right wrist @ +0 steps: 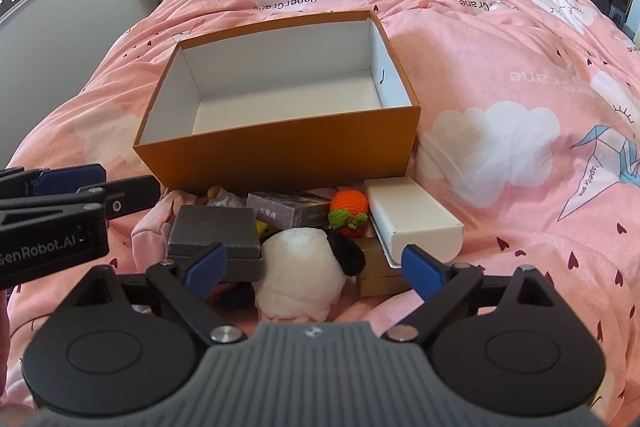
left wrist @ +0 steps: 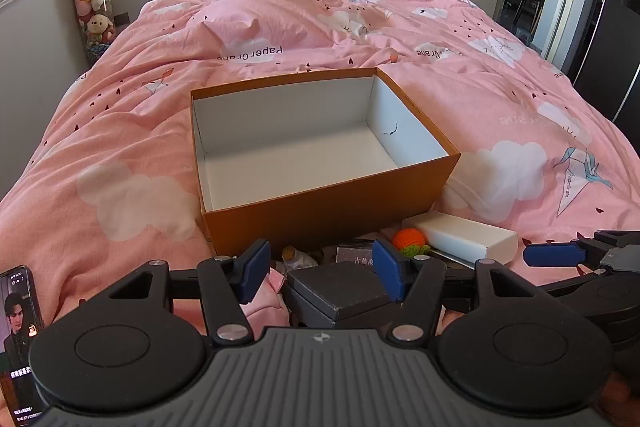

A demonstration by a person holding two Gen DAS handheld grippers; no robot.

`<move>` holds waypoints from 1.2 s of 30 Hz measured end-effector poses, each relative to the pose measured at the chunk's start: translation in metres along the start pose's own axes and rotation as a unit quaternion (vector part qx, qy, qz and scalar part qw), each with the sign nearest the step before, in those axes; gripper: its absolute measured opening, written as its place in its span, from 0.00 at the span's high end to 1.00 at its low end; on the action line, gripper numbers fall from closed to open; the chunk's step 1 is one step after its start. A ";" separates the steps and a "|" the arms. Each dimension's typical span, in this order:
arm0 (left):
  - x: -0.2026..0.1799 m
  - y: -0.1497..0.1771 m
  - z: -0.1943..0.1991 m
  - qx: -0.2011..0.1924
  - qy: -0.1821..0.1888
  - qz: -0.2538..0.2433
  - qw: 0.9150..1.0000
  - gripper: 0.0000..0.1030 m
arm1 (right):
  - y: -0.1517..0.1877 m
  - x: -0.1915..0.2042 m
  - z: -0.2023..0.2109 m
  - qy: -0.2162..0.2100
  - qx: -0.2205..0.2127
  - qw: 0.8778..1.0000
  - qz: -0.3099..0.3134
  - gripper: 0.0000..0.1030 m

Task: Organize objects
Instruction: 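Move both grippers toward the pile of items in front of the orange box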

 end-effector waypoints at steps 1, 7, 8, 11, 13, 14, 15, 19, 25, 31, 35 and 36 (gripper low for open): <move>0.000 0.000 0.000 0.000 0.000 0.000 1.000 0.33 | 0.000 0.000 -0.001 -0.001 0.001 1.000 0.000 0.08; 0.000 0.001 -0.001 0.004 0.003 -0.001 1.000 0.33 | 0.002 0.001 -0.003 -0.003 0.008 1.000 0.002 0.08; 0.000 0.001 -0.001 0.004 0.003 -0.001 1.000 0.33 | 0.002 0.001 -0.003 -0.003 0.009 1.000 0.002 0.08; 0.000 0.002 -0.002 0.005 0.005 -0.003 1.000 0.33 | 0.001 0.001 -0.004 -0.003 0.012 1.000 0.004 0.08; -0.001 0.002 -0.003 0.008 0.006 -0.005 1.000 0.33 | 0.001 0.001 -0.004 -0.003 0.013 1.000 0.005 0.08; -0.001 0.002 -0.003 0.009 0.007 -0.005 1.000 0.33 | 0.001 0.001 -0.005 -0.003 0.013 1.000 0.005 0.08; -0.002 0.002 -0.003 0.010 0.007 -0.006 1.000 0.33 | 0.001 0.001 -0.005 -0.003 0.013 1.000 0.005 0.08; -0.002 0.002 -0.004 0.011 0.008 -0.007 1.000 0.33 | 0.001 0.001 -0.005 -0.004 0.013 1.000 0.005 0.08; 0.007 0.001 -0.006 0.025 0.022 0.003 0.999 0.33 | 0.002 0.002 -0.006 -0.006 0.013 1.000 0.008 0.08; 0.040 -0.002 -0.009 0.038 -0.003 0.037 0.999 0.43 | -0.001 0.002 -0.010 -0.011 0.019 1.000 0.012 0.20; 0.044 0.001 -0.017 0.064 0.020 0.042 0.997 0.49 | -0.003 0.007 -0.020 -0.031 0.037 0.999 0.024 0.34; 0.043 0.003 -0.019 0.071 0.030 0.043 0.996 0.50 | -0.004 0.010 -0.023 -0.038 0.043 0.998 0.028 0.39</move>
Point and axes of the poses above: each gripper's, at about its wrist camera, not at the fingertips, and z roughly against the way its jaws point, x to its left, y to its underside, the point moved 9 cm from there along -z, roughly the way its jaws point, and after that the axes turned 7 degrees about x, right-handed, at the moved point
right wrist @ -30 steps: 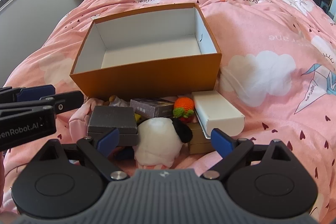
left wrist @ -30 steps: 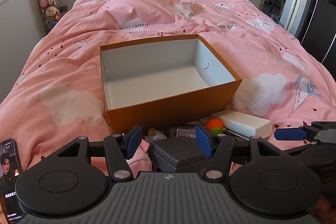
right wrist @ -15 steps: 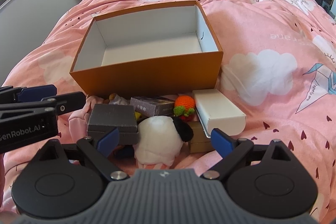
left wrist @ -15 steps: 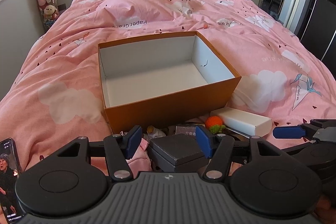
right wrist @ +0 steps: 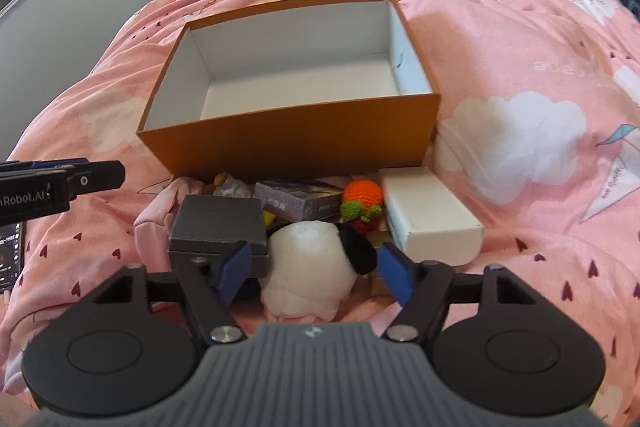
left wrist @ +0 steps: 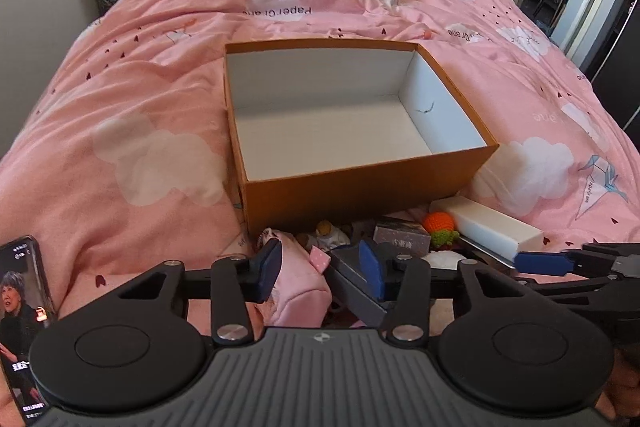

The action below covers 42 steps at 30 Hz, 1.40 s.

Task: Organize objects
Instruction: 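Move both grippers toward the pile of items in front of the orange box, then grasp the pink zippered pouch with the left gripper while the right gripper grasps the pink wallet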

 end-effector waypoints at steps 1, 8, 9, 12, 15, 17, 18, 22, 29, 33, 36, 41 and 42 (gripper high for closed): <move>0.000 0.001 -0.004 0.009 0.010 0.004 1.000 0.50 | -0.001 0.002 -0.003 -0.006 0.007 1.000 0.004 0.44; 0.016 0.007 -0.030 0.053 -0.001 0.024 0.998 0.50 | -0.018 0.013 -0.019 -0.030 0.025 0.999 0.036 0.63; 0.017 0.007 -0.033 0.057 -0.005 0.020 0.998 0.50 | -0.021 0.015 -0.020 -0.032 0.025 0.998 0.039 0.63; 0.017 0.010 -0.041 0.070 -0.027 -0.011 0.997 0.50 | -0.034 0.022 -0.027 -0.040 0.026 0.997 0.053 0.63; 0.022 0.012 -0.050 0.086 -0.029 -0.012 0.996 0.50 | -0.045 0.031 -0.037 -0.051 0.037 0.996 0.066 0.63; 0.026 0.012 -0.056 0.098 -0.014 0.005 0.995 0.50 | -0.049 0.036 -0.044 -0.057 0.045 0.995 0.072 0.63; 0.028 0.012 -0.057 0.101 -0.006 0.011 0.995 0.50 | -0.050 0.038 -0.047 -0.060 0.049 0.994 0.074 0.63; 0.033 0.006 -0.064 0.112 0.011 0.038 0.993 0.50 | -0.054 0.049 -0.054 -0.072 0.060 0.992 0.090 0.63; 0.036 -0.009 -0.082 0.132 0.018 0.059 0.989 0.50 | -0.059 0.057 -0.070 -0.078 0.076 0.989 0.098 0.63; 0.034 -0.009 -0.099 0.157 0.011 0.056 0.986 0.50 | -0.057 0.056 -0.076 -0.078 0.088 0.988 0.097 0.63; 0.033 -0.005 -0.105 0.164 0.000 0.044 0.985 0.48 | -0.056 0.054 -0.077 -0.078 0.090 0.988 0.094 0.62; 0.035 0.008 -0.104 0.176 -0.007 0.023 0.984 0.49 | -0.052 0.051 -0.080 -0.074 0.100 0.989 0.082 0.62; 0.036 0.012 -0.103 0.180 -0.007 0.020 0.983 0.52 | -0.051 0.050 -0.080 -0.075 0.101 0.989 0.080 0.62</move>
Point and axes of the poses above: each gripper's, at about its wrist camera, not at the fingertips, and z roughly against the way its jaws point, x to its left, y to its underside, the point moved 9 cm from there along -z, roughly the way its jaws point, and after that the axes turned 7 degrees about x, right-handed, at the moved point
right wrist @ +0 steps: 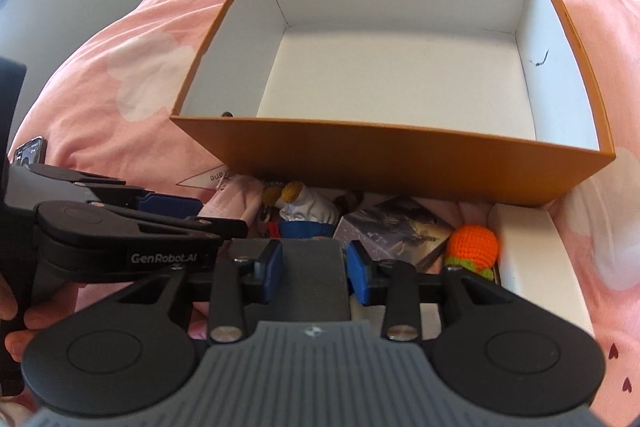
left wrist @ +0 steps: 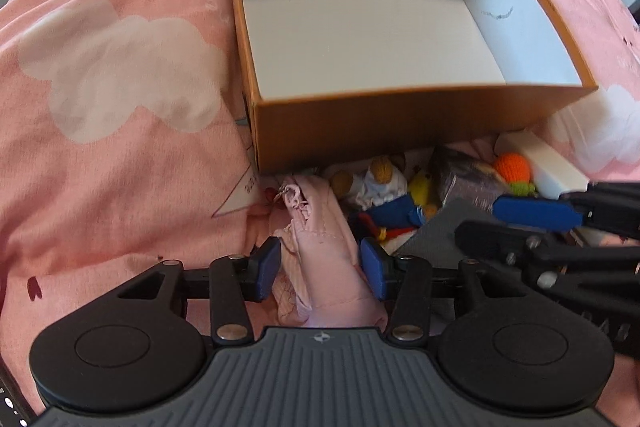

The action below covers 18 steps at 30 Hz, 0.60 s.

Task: Organize objects
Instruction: 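Grasp the pink zippered pouch with the left gripper while the right gripper grasps the pink wallet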

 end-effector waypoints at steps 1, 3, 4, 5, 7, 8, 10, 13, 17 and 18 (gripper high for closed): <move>0.000 0.004 -0.001 0.005 0.004 -0.001 1.000 0.56 | 0.001 0.000 0.001 0.000 -0.001 1.000 -0.002 0.62; 0.002 0.011 -0.001 0.002 0.011 0.004 1.000 0.62 | 0.004 -0.001 0.003 0.001 -0.005 1.000 -0.006 0.62; 0.003 0.013 0.001 -0.002 0.009 0.004 1.000 0.66 | 0.005 -0.002 0.006 0.000 -0.007 1.000 -0.009 0.62; 0.003 0.016 0.003 -0.008 0.007 0.004 1.000 0.68 | 0.007 -0.002 0.008 -0.002 -0.009 1.000 -0.012 0.62; 0.003 0.020 0.009 -0.017 0.007 0.004 1.000 0.72 | 0.012 -0.002 0.015 -0.008 -0.013 1.000 -0.023 0.62; 0.003 0.022 0.013 -0.022 0.008 0.006 1.000 0.74 | 0.015 -0.002 0.019 -0.013 -0.015 0.999 -0.030 0.61; 0.004 0.027 0.021 -0.032 0.009 0.008 0.999 0.77 | 0.022 0.000 0.027 -0.030 -0.019 0.998 -0.048 0.61; 0.003 0.036 0.035 -0.045 0.016 0.004 0.999 0.80 | 0.032 0.003 0.039 -0.049 -0.025 0.996 -0.066 0.59; -0.002 0.042 0.046 -0.062 0.015 -0.006 0.998 0.81 | 0.042 0.008 0.045 -0.070 -0.020 0.994 -0.085 0.55; -0.002 0.043 0.048 -0.064 0.014 -0.008 0.998 0.81 | 0.045 0.009 0.043 -0.072 -0.010 0.994 -0.086 0.52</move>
Point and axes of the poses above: each gripper's, at about its wrist camera, not at the fingertips, and z roughly against the way its jaws point, x to its left, y to its underside, the point moved 9 cm from there along -z, roughly the way its jaws point, and after that the axes turned 7 degrees about x, right-handed, at the moved point
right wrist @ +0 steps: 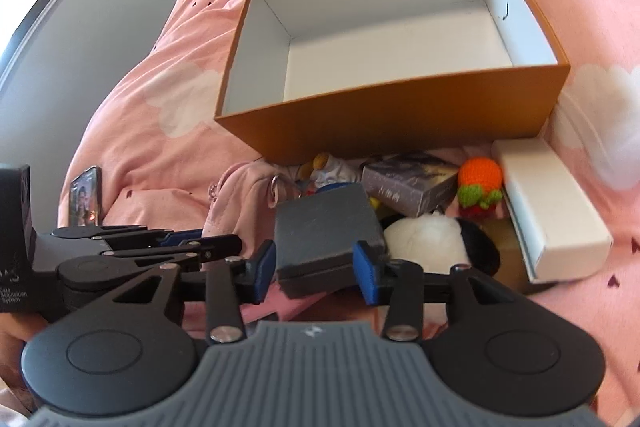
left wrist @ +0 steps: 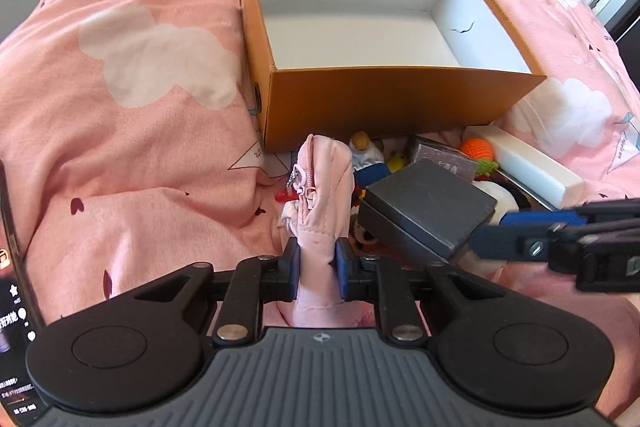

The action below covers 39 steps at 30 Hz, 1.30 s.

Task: Organize objects
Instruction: 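Grasp the pink zippered pouch with the left gripper while the right gripper grasps the pink wallet, then lift the pink pouch and pink wallet with both grippers over the orange box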

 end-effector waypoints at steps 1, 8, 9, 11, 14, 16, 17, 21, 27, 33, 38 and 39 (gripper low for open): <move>0.000 0.001 0.001 -0.002 0.000 -0.001 1.000 0.81 | 0.003 0.000 -0.003 0.000 0.010 1.000 -0.004 0.52; -0.002 0.008 0.006 -0.008 0.005 -0.006 1.000 0.81 | 0.021 0.002 -0.044 -0.043 0.088 0.994 -0.040 0.51; -0.002 0.008 0.006 -0.008 0.006 -0.008 1.000 0.81 | 0.021 0.003 -0.050 -0.043 0.094 0.994 -0.043 0.51; -0.001 0.008 0.006 -0.007 0.008 -0.007 1.000 0.81 | 0.022 0.004 -0.060 -0.043 0.105 0.992 -0.050 0.52; 0.001 0.009 0.004 -0.006 0.012 -0.003 1.000 0.81 | 0.023 0.005 -0.073 -0.039 0.116 0.991 -0.051 0.53; 0.002 0.009 0.003 -0.006 0.015 0.000 1.000 0.81 | 0.024 0.003 -0.078 -0.045 0.120 0.990 -0.063 0.56; 0.002 0.009 0.004 -0.007 0.016 0.000 1.000 0.81 | 0.023 0.002 -0.077 -0.048 0.119 0.990 -0.067 0.60; 0.002 0.008 0.009 -0.015 0.023 0.001 1.000 0.81 | 0.024 0.005 -0.068 -0.052 0.105 0.991 -0.060 0.64; 0.004 0.004 0.034 -0.042 0.028 0.004 0.999 0.82 | 0.024 0.028 -0.037 -0.060 0.078 0.995 0.014 0.71; 0.004 -0.003 0.062 -0.080 0.024 0.004 0.997 0.82 | 0.018 0.047 -0.010 -0.048 0.024 0.995 0.081 0.73; -0.004 -0.014 0.082 -0.114 0.023 -0.005 0.993 0.82 | 0.001 0.053 0.010 -0.023 -0.029 0.994 0.107 0.75; -0.007 -0.017 0.086 -0.120 0.024 -0.009 0.992 0.82 | -0.002 0.053 0.014 -0.025 -0.036 0.993 0.108 0.75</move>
Point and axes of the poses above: each gripper's, at about its wrist camera, not at the fingertips, and z roughly against the way its jaws point, x to its left, y to its underside, the point moved 9 cm from there along -z, roughly the way its jaws point, and after that the axes turned 7 degrees about x, right-handed, at the moved point
